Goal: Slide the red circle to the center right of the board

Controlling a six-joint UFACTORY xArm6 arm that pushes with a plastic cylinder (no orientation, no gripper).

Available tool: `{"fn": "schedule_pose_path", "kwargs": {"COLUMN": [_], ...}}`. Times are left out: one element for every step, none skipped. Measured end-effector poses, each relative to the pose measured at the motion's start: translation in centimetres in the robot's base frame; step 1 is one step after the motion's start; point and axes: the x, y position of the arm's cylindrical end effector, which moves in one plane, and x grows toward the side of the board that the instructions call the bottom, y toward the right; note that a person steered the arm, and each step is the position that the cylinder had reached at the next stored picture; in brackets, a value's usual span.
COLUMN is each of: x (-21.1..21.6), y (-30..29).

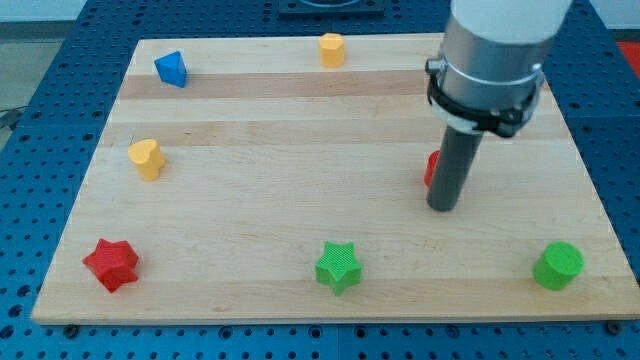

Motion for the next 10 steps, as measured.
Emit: {"fn": "schedule_pose_path", "kwargs": {"x": [-3.3, -3.3, -5.3, -6.2, -9.6, -7.7, -6.5, -6.2, -6.2, -5.8], "y": [0.0, -0.8, -3.8, -5.1, -4.4, -3.0, 0.7, 3.6, 5.6, 6.2]}}
